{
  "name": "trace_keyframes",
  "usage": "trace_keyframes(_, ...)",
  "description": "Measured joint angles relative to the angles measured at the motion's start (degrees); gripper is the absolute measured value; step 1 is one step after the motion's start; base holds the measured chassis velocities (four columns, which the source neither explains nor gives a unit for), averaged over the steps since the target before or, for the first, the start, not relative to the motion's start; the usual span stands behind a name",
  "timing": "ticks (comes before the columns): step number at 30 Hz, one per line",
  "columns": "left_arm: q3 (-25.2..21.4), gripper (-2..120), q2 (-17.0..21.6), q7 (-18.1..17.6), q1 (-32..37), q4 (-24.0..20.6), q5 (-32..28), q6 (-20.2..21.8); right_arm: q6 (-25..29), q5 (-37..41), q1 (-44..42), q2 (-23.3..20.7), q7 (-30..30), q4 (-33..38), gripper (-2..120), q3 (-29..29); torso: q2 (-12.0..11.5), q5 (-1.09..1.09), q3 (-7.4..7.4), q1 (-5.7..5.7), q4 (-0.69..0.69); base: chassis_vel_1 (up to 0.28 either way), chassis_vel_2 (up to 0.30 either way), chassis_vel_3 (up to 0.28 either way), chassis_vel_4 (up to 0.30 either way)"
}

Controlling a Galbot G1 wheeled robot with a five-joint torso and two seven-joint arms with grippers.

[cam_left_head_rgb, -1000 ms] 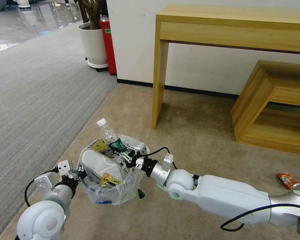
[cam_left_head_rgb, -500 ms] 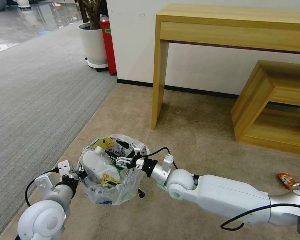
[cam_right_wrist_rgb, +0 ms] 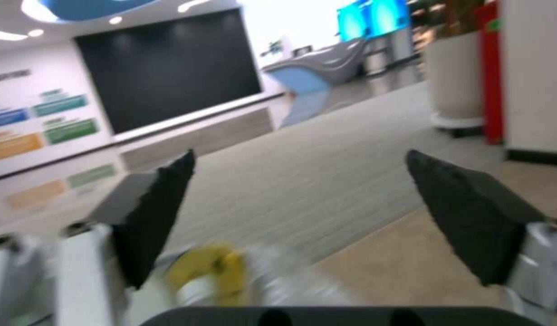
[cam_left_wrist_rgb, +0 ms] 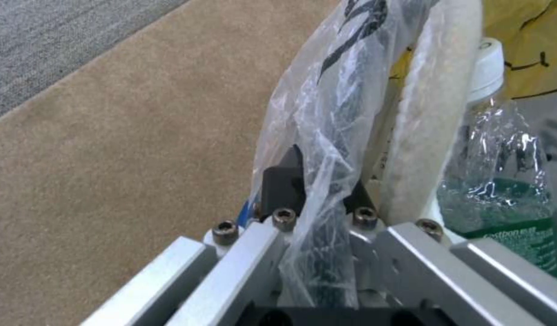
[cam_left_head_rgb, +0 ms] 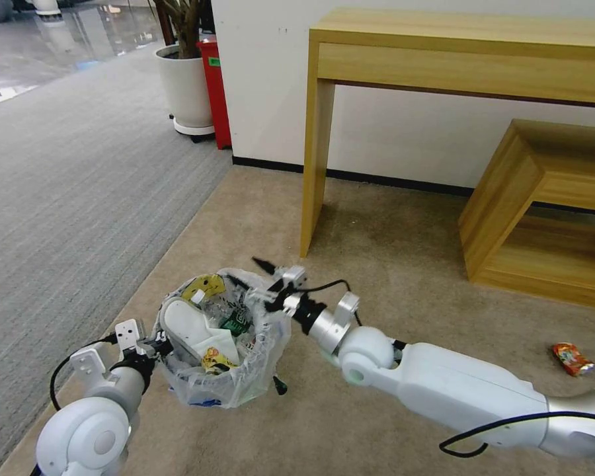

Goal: Pick up the trash bin and place the garbage on the floor into it.

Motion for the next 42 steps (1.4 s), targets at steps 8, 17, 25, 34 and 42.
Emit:
trace_keyframes(8,-0.13,1,0.43,0.9,0.12,1.37,0.72,-0.05,-4.43,-2.69,-5.38,-3.68,7.7,0.7,99,13.37,0.0,0.01,0.0,0.0,0.0,0.0,0.0,0.0,0.0)
trace_keyframes(17,0.59,1,-0.09,1.81,0.33,2.05,2.66,-0.29,-9.63,-5.79,-16.22,-5.27,17.59,0.46,100,29.94,0.0,0.01,0.0,0.0,0.01,0.0,0.0,0.0,0.0)
trace_keyframes(25,0.25,1,-0.32,2.29,1.05,1.31,3.43,-0.53,-12.77,-5.23,-30.4,-3.82,15.97,3.63,100,50.06,0.0,0.0,-0.01,0.0,-0.04,0.0,0.0,0.0,0.0)
trace_keyframes(34,-2.08,1,-2.0,3.17,4.1,-1.5,5.8,-1.48,-10.17,-10.38,-33.67,0.97,14.77,0.2,100,52.58,0.0,0.0,0.0,0.0,-0.01,0.0,0.0,0.0,0.0)
trace_keyframes(42,-1.9,1,-1.77,3.32,4.41,-2.1,5.97,-1.52,-9.65,-13.05,-35.35,3.92,14.9,-0.56,100,53.16,0.0,-0.01,0.0,0.0,0.0,0.0,0.0,0.0,0.0)
